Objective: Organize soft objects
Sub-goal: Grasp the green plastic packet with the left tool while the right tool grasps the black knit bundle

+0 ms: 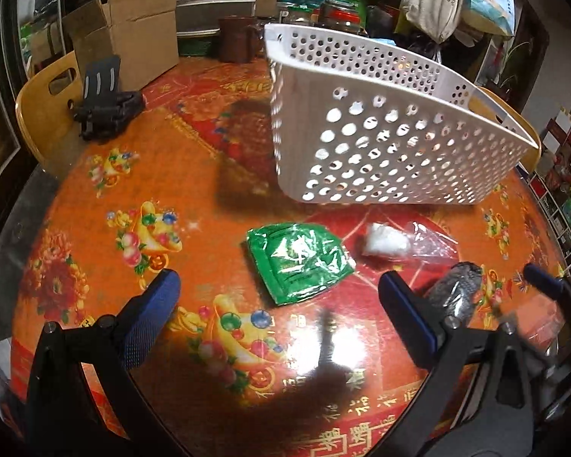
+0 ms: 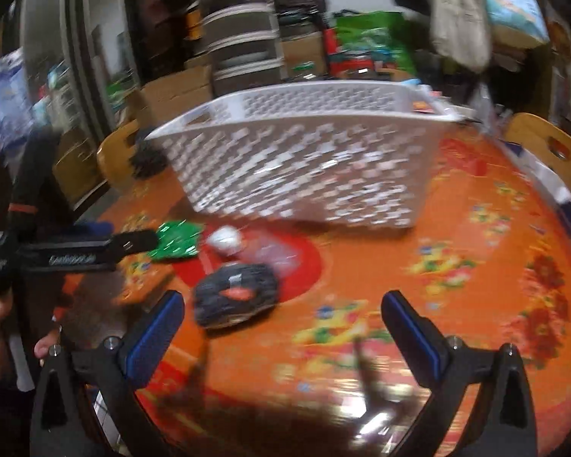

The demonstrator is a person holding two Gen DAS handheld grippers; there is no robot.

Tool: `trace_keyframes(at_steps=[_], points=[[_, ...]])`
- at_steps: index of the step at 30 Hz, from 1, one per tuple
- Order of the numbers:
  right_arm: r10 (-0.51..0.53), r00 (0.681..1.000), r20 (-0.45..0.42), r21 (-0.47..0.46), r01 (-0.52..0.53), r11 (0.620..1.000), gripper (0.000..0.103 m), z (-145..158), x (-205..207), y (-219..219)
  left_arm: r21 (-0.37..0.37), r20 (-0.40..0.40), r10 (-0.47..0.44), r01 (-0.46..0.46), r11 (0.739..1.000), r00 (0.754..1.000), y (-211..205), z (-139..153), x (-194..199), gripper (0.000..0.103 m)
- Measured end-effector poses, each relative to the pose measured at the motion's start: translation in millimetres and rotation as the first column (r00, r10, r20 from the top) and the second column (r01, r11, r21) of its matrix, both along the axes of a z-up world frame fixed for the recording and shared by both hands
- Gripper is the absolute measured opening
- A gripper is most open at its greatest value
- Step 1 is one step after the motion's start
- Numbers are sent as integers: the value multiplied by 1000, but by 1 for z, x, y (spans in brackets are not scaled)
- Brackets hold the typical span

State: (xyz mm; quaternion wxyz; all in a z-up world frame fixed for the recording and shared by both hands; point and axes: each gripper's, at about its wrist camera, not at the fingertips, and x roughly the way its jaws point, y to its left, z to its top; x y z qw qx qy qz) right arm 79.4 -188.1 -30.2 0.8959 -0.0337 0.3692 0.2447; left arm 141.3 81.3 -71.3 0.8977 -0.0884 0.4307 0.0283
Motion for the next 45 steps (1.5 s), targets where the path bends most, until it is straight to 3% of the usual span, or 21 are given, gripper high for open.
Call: trace_keyframes(at_steps=[10, 12, 21, 26, 31, 36, 45], points=[[72, 996, -45, -130, -77, 988, 62, -33, 14, 61, -14, -21, 14, -15, 1000, 1000, 11, -10, 5, 103], [80, 996, -47, -118, -85, 989, 59, -34, 14, 61, -22, -27, 1, -2, 1000, 1000, 9, -14, 11, 103], [9, 999, -38, -58, -12, 998, 59, -15, 13, 12, 2, -54, -27, 27, 1000, 998, -9, -27, 38, 103], [-29, 999, -19, -37, 28, 999, 59, -6, 10, -19, 55, -64, -19, 23, 998, 998, -19, -29, 45, 103], [-63, 998, 7, -17, 63, 998, 59, 6, 5, -42, 84, -38, -31, 34, 996, 999, -27, -26, 43, 76], [-76, 997, 21, -2, 76, 997, 59, 12, 4, -52, 74, -21, -42, 44, 996, 999, -30, -22, 33, 73], [-85, 996, 33, -4, 85, 996, 59, 14, 0, -57, 65, 82, -71, 66, 996, 994, -30, -4, 3, 72]])
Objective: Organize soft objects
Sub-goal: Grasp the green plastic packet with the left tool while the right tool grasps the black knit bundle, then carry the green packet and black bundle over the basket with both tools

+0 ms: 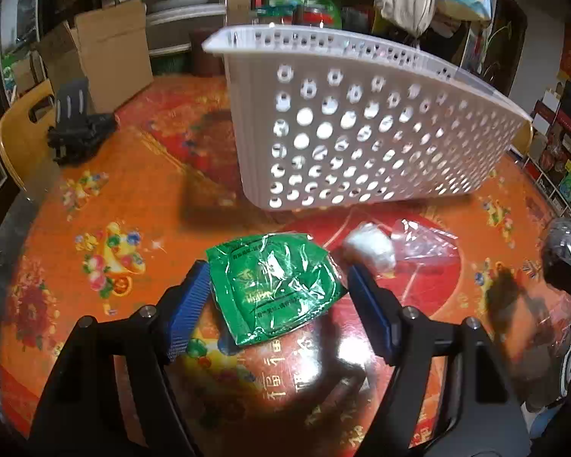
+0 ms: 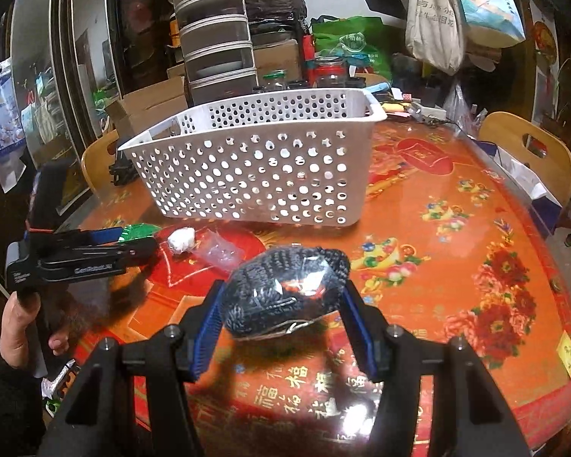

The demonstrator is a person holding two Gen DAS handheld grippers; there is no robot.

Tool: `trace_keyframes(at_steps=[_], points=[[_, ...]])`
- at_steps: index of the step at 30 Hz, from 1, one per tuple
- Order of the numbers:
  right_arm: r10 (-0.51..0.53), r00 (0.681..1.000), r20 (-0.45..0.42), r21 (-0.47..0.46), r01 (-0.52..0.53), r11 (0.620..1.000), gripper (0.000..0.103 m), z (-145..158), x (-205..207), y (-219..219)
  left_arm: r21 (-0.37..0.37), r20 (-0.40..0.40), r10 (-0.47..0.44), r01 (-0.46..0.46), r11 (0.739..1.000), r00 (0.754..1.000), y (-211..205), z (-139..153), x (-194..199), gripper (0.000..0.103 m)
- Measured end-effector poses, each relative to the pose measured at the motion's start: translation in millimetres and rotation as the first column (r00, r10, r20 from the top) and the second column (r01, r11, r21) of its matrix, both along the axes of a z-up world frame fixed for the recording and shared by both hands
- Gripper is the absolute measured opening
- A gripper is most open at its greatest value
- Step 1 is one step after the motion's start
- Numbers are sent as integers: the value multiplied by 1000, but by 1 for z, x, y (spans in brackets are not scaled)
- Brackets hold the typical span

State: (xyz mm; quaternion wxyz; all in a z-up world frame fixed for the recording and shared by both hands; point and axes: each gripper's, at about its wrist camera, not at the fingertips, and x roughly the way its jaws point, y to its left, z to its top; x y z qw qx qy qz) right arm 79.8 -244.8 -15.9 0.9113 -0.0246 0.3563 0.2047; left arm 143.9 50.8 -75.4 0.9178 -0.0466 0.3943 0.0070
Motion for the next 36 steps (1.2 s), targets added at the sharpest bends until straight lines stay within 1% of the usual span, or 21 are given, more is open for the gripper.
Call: trace_keyframes(at_steps=[12, 20, 26, 31, 36], points=[[-5, 1000, 24, -14, 5, 1000, 59, 6, 3, 0, -12, 129, -5, 7, 1000, 992, -2, 43, -40, 72], [11, 997, 79, -19, -9, 1000, 59, 26, -1, 0, -7, 196, -23, 25, 1000, 980, -7, 78, -58, 72], [28, 993, 118, -2, -28, 1000, 59, 55, 4, -3, -11, 236, -28, 32, 999, 971, -5, 110, -60, 72], [43, 981, 189, -18, -41, 999, 59, 95, 11, -4, -6, 276, -36, 39, 999, 961, -2, 149, -57, 72], [49, 974, 221, -48, -40, 998, 59, 128, 31, 3, 17, 295, -67, 65, 998, 953, -5, 188, -39, 72]])
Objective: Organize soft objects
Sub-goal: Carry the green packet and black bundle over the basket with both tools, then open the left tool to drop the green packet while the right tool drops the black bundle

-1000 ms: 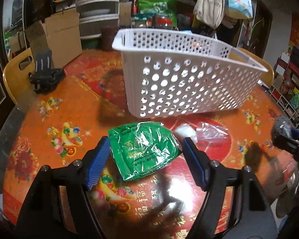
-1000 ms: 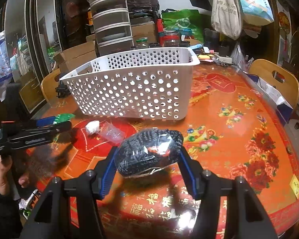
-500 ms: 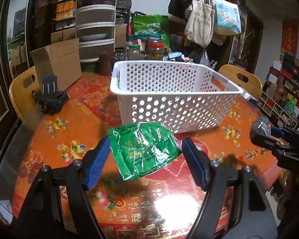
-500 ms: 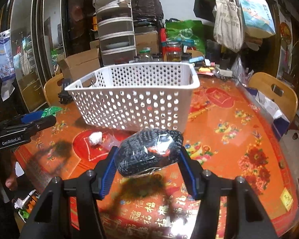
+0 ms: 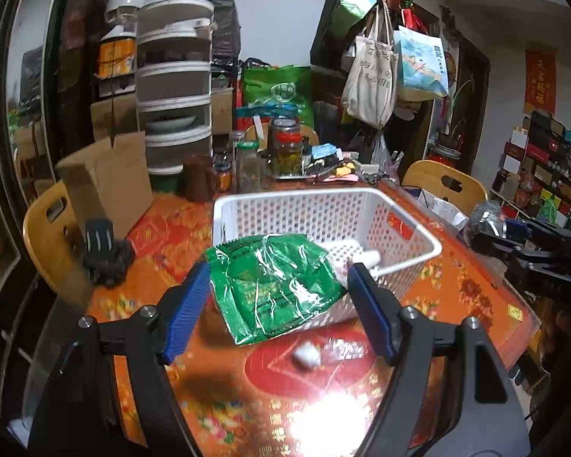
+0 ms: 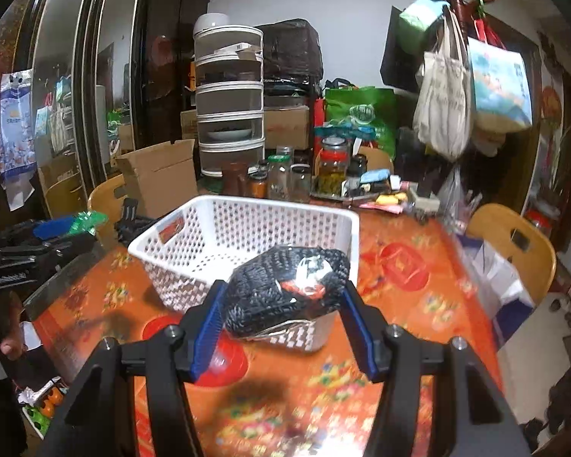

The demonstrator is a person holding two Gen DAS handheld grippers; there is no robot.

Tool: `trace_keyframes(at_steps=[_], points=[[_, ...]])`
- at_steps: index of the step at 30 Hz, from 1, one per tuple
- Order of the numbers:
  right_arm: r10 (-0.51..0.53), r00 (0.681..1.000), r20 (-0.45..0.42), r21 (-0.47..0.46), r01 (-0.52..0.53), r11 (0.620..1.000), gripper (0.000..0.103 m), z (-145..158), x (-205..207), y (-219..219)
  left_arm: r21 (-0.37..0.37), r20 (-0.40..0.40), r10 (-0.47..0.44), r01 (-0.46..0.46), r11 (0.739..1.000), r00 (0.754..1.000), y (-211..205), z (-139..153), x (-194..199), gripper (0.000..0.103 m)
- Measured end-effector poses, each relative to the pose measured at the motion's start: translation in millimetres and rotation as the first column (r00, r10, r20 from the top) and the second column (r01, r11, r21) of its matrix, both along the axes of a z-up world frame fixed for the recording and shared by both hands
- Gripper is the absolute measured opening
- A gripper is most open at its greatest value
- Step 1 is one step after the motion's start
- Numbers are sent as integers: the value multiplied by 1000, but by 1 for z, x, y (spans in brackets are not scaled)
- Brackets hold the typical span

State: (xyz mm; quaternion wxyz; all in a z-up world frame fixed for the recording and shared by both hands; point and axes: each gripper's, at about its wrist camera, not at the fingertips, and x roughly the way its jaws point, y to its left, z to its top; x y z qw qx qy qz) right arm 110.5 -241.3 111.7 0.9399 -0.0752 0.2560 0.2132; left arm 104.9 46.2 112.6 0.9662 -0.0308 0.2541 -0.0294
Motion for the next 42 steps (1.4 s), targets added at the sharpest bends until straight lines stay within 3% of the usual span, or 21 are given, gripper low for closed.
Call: trace_keyframes(at_steps=[7, 12, 19, 25, 32, 42], points=[[-6, 1000, 19, -32, 7, 999, 59, 28, 45, 16, 20, -1, -32, 32, 999, 999, -11, 44, 37, 72], [-3, 1000, -27, -77, 1, 997, 59, 24, 93, 34, 22, -68, -27, 28, 999, 997, -20, 47, 92, 72], [-49, 988, -146, -126, 31, 992, 59, -10, 155, 47, 2, -214, 11, -11, 1000, 977, -17, 14, 169, 72], [-64, 971, -230, -197, 18, 980, 59, -47, 182, 64, 30, -361, 37, -28, 999, 932, -16, -41, 219, 72], [-60, 953, -298, -262, -21, 965, 59, -76, 182, 81, 76, -444, 39, -6, 997, 895, -28, -87, 236, 72], [-54, 941, -335, -287, -47, 957, 59, -92, 185, 87, 100, -477, 57, -10, 995, 877, -32, -104, 240, 73]])
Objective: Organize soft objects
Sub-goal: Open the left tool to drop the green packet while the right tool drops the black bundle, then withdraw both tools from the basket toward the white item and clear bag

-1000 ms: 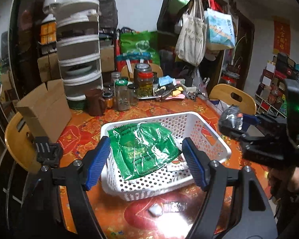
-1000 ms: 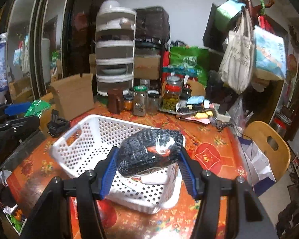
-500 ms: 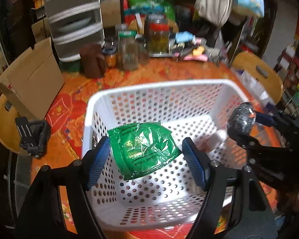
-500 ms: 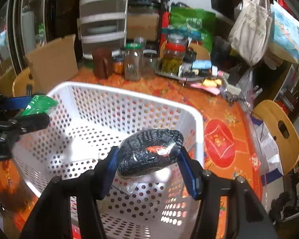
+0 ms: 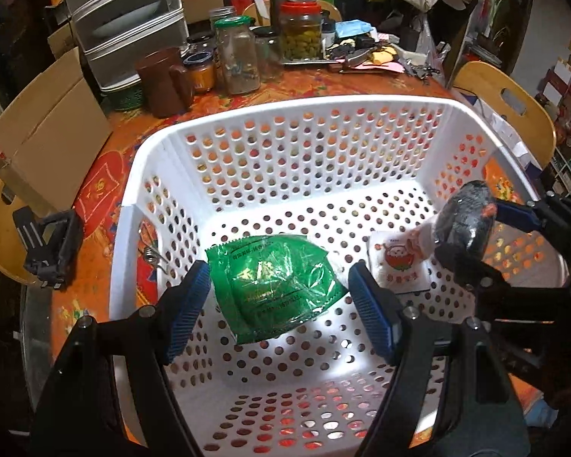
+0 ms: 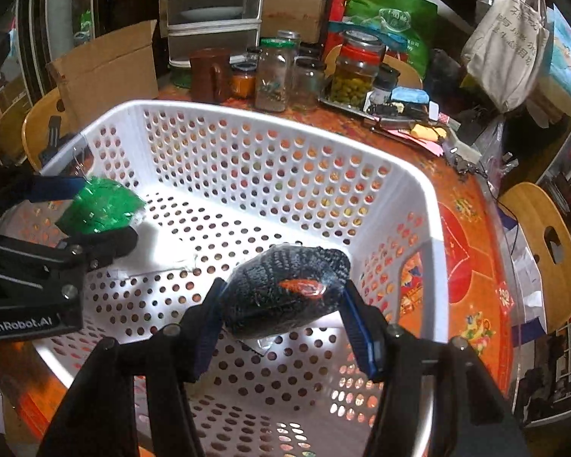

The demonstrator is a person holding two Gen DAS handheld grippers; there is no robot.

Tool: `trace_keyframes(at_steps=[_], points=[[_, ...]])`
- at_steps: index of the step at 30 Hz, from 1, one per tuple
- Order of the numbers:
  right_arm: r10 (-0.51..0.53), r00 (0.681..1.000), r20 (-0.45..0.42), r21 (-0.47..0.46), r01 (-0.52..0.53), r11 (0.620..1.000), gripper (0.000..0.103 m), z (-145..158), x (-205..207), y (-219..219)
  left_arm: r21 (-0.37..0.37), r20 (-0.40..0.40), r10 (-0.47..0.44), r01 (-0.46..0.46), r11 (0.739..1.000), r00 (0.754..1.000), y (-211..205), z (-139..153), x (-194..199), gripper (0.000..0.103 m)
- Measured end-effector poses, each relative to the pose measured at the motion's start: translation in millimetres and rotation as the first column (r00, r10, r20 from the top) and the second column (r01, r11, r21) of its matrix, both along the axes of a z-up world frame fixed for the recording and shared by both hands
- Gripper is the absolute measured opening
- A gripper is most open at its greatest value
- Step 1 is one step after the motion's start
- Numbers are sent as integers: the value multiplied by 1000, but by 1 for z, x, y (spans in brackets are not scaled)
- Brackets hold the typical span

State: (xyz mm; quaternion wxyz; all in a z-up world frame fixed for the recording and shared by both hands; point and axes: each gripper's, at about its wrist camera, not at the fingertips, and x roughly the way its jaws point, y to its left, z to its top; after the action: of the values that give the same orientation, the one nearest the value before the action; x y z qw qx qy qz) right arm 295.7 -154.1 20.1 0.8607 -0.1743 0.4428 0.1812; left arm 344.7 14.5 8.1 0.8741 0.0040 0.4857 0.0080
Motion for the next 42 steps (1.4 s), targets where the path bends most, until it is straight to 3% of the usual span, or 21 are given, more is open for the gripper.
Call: trace_keyframes(at_steps=[9, 12, 14, 18, 22, 29, 42], points=[[-16, 1000, 13, 6, 16, 1000, 62, 2, -1, -3, -28, -4, 1, -1, 1000, 1000, 4, -5, -4, 74], [-16, 1000, 20, 19, 15, 1000, 65, 5, -2, -5, -44, 2, 2, -2, 999, 1000, 5, -5, -5, 76], [-19, 999, 34, 36, 18, 999, 73, 10, -4, -8, -63, 12, 2, -1, 998, 1000, 7, -2, -6, 78], [-31, 998, 62, 75, 26, 997, 77, 27, -8, -17, -80, 50, 0, 4, 997, 999, 7, 10, -13, 89], [-55, 995, 86, 109, 46, 993, 87, 44, -14, -32, -77, 121, 4, 5, 997, 993, 8, 31, -26, 103], [-102, 988, 117, 151, 84, 985, 102, 63, -22, -55, -32, 183, 25, -19, 999, 983, 11, 55, -50, 103], [-112, 978, 175, 195, 78, 978, 103, 81, -51, -66, -26, 284, 17, -9, 1000, 959, 8, 94, -96, 103]])
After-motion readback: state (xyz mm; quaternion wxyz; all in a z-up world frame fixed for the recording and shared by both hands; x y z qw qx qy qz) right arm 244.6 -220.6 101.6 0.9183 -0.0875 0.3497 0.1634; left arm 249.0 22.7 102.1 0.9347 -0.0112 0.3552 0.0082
